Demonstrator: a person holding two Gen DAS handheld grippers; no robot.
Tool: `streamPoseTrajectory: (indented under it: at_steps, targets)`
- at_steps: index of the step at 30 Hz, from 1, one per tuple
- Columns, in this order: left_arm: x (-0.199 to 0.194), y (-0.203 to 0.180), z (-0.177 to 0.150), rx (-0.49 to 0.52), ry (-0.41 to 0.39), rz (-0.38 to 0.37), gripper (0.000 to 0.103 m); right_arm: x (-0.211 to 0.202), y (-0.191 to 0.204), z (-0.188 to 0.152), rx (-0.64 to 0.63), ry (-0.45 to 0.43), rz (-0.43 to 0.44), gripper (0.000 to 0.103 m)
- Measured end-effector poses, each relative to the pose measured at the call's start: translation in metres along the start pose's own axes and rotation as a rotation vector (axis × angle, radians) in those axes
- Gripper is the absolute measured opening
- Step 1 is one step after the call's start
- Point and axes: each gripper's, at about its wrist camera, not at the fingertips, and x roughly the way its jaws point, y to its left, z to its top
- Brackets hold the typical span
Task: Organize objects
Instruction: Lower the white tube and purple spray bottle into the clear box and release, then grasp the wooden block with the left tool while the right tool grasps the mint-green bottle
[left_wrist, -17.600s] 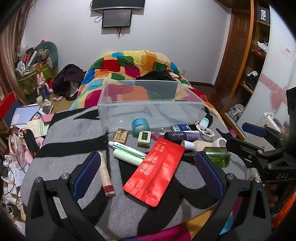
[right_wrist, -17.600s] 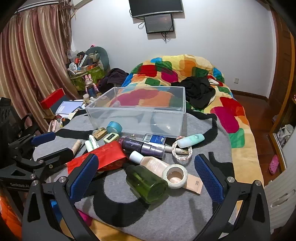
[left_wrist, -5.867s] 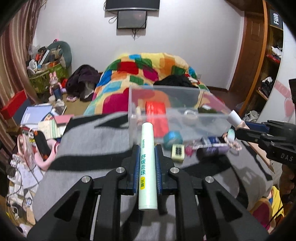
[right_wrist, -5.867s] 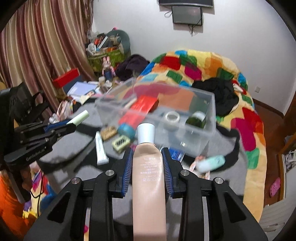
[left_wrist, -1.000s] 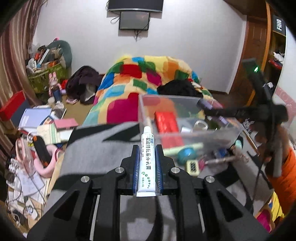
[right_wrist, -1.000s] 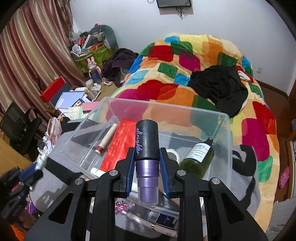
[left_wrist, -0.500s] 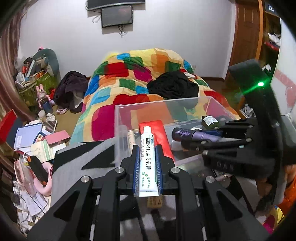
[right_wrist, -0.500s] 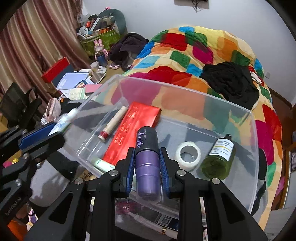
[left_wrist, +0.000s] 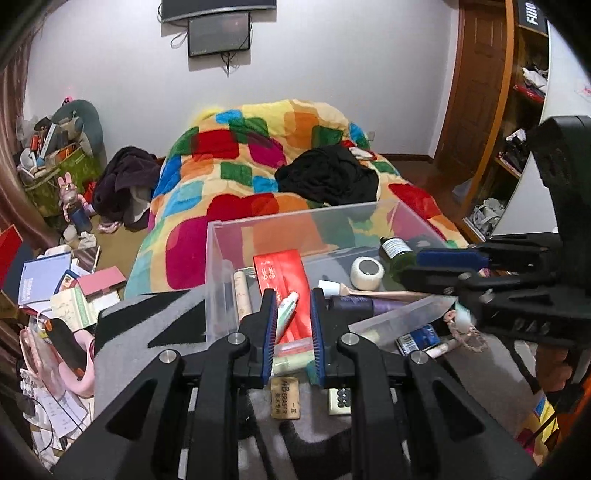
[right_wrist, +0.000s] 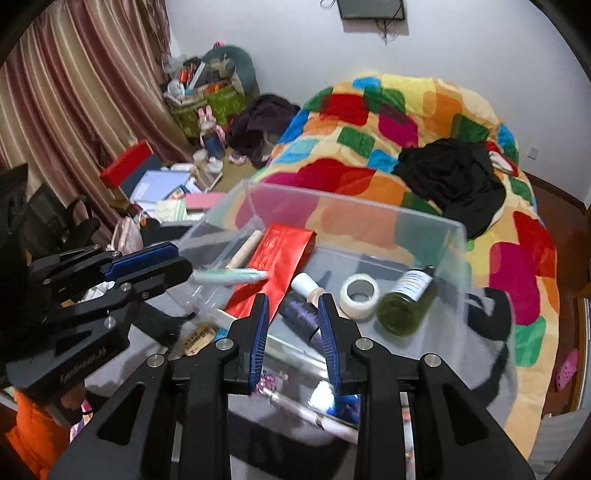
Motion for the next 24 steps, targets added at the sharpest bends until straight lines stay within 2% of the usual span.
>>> streamPoseTrajectory:
  at_steps: [5, 9, 16, 24]
  targets:
    - [-0.016, -0.001, -0.006, 0.002, -0.014, -0.011, 0.019, -0.031, -0.012, -0.013, 0.025, -0.055, -0.022, 0.032]
    - [-0.020, -0.002, -0.019, -0.004, -0.005, -0.013, 0.029, -0.042, -0.022, -0.030, 0.039, -0.064, -0.071, 0.039]
    - [-0.013, 0.003, -0.051, -0.020, 0.063, -0.007, 0.041, -0.036, -0.051, -0.068, 0.097, 0.007, -0.132, 0.044]
    - [0.006, 0.014, -0.083, -0.054, 0.158, -0.001, 0.046, -0.019, -0.084, -0.100, 0.204, 0.079, -0.154, 0.046]
